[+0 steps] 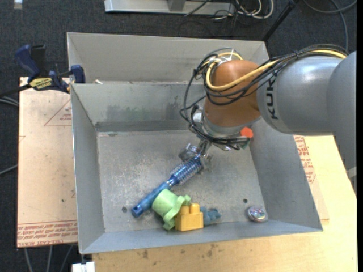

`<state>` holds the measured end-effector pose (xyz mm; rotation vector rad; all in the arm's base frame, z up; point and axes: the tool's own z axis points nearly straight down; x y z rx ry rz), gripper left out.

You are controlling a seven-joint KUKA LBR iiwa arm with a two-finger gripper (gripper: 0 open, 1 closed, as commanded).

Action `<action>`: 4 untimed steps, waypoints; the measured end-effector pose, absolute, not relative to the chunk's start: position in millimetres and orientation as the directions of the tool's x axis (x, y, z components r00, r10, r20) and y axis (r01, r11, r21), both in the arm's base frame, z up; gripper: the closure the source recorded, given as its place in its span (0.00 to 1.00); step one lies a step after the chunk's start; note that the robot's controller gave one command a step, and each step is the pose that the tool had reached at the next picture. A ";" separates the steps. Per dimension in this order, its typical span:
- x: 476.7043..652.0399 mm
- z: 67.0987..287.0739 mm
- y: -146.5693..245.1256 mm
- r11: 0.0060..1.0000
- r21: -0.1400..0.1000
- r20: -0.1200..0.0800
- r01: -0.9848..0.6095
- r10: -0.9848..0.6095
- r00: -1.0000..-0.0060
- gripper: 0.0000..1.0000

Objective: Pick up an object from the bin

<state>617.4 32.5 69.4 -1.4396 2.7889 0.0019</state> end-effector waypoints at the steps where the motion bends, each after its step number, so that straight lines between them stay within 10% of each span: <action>1: 600.4 199.8 17.5 0.592 -0.007 -0.007 -0.806 -0.806 -0.592 1.00; 2: 618.8 66.8 29.5 0.567 0.002 -0.004 -0.824 -0.824 -0.567 1.00; 3: 630.0 161.8 27.0 0.548 -0.009 -0.008 -0.836 -0.836 -0.548 1.00; 4: 639.8 67.9 15.6 0.666 0.003 -0.002 -0.746 -0.746 -0.666 1.00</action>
Offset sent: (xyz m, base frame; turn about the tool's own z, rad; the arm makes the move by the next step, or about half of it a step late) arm -0.0190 -0.0150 0.1262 0.0120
